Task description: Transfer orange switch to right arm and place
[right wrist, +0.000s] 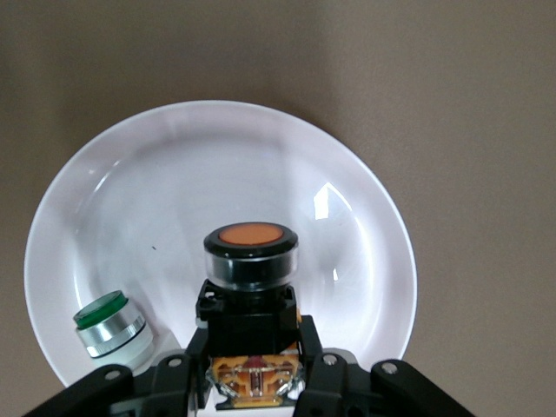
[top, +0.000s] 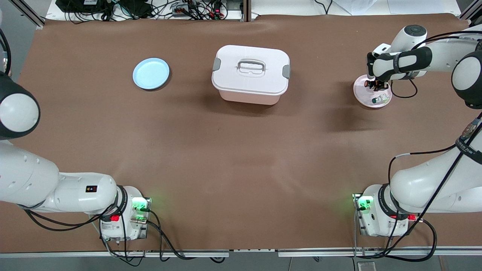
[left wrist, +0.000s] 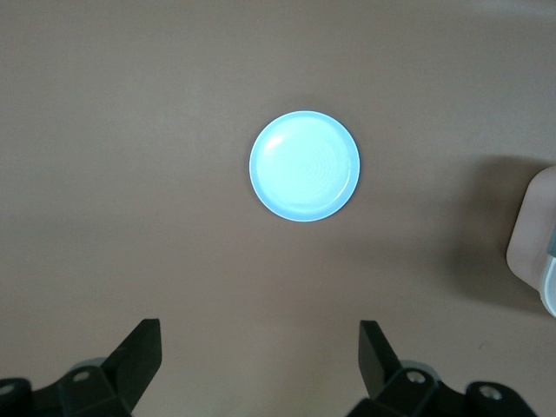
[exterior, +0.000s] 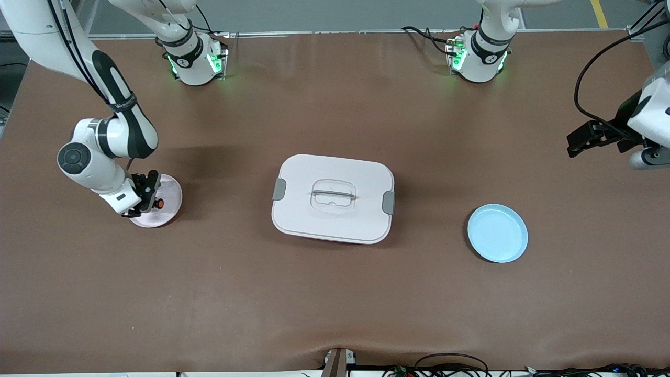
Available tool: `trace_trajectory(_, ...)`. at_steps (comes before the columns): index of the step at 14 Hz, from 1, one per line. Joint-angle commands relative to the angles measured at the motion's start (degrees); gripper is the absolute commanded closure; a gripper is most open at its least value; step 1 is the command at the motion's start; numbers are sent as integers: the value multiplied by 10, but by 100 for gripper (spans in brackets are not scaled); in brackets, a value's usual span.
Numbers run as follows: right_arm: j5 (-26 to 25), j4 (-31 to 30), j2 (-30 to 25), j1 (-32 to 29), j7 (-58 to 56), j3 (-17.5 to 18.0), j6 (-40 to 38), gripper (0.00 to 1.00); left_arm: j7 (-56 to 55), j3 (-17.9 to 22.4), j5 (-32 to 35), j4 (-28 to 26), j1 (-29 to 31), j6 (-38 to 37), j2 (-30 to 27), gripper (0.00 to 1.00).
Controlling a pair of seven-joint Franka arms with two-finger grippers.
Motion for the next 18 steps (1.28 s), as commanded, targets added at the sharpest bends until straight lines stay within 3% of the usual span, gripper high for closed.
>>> trace_trajectory(1,-54,7,9,-6,67,5,6,100,9,2,-10,-36,0,17,-32,0)
trace_trajectory(4,-117,8,13,-11,121,5,6,100,10,2,-10,-35,0,17,-35,0)
trace_trajectory(18,-117,16,35,-14,118,9,12,100,9,2,-9,-36,-3,17,-35,0)
